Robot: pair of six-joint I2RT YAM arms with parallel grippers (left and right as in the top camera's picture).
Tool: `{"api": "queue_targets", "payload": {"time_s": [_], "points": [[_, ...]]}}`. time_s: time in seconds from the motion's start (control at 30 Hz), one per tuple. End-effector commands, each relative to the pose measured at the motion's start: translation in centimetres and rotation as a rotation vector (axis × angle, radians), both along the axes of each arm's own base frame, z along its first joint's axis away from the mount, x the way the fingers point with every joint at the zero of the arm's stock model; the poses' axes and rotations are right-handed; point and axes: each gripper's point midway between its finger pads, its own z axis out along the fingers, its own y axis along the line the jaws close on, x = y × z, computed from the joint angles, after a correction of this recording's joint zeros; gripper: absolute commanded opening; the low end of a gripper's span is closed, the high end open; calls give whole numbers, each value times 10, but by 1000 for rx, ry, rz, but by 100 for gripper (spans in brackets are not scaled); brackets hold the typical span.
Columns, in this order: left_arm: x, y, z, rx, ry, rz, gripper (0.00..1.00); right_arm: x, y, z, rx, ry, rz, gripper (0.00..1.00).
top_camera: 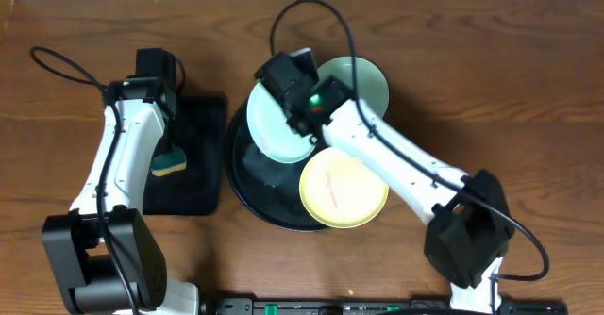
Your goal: Clean dirty plates on tray and stack at the side
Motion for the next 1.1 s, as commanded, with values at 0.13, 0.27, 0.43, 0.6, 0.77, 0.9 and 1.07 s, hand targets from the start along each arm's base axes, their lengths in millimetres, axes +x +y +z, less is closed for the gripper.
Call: {"api": "queue_targets", "payload": {"time_s": [0.13, 0.27, 0.43, 0.6, 0.77, 0.9, 1.07], "points": [[-2, 2, -1, 5, 5, 6, 7, -7, -4, 57, -281, -320, -21, 1], [-1, 2, -1, 5, 4, 7, 7, -16, 0, 84, -394, -465, -35, 1], [-1, 2, -1, 5, 4, 7, 7, -31, 6, 112, -486, -611, -64, 1], [-1, 2, -1, 5, 4, 7, 7, -44, 9, 138, -547, -739, -109, 1], [-2, 2, -1, 5, 4, 7, 7, -43, 12, 131, -516, -702, -86, 1], [-2, 2, -1, 5, 4, 7, 8, -38, 16, 105, -441, -576, -25, 1], [-1, 2, -1, 4, 3, 10, 8, -27, 22, 54, -227, -307, 34, 1]]}}
